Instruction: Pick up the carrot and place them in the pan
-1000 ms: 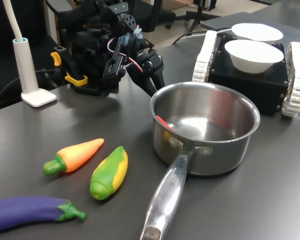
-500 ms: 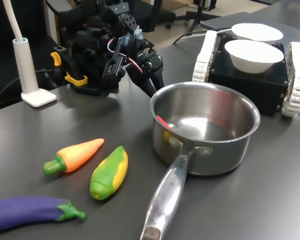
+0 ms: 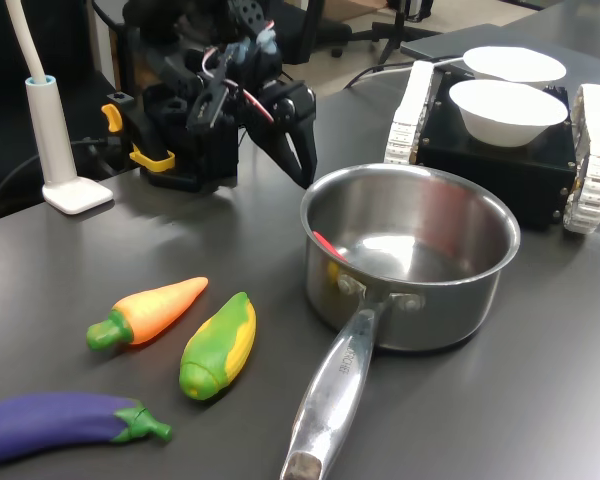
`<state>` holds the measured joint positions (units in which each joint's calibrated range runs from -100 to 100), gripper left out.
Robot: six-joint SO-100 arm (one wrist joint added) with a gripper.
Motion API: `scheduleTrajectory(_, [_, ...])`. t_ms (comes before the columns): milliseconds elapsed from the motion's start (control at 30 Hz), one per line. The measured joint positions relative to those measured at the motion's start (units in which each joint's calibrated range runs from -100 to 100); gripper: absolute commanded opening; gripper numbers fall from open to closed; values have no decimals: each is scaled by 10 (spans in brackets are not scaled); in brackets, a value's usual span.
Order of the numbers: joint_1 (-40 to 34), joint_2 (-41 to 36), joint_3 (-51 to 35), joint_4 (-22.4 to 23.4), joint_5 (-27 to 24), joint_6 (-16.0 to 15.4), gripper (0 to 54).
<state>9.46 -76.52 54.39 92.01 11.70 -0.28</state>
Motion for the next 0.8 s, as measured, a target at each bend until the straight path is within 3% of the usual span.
scheduleTrajectory(267, [62, 100, -220, 67, 16, -8, 3])
scheduleTrajectory(800, [219, 292, -475, 72, 32, -23, 2])
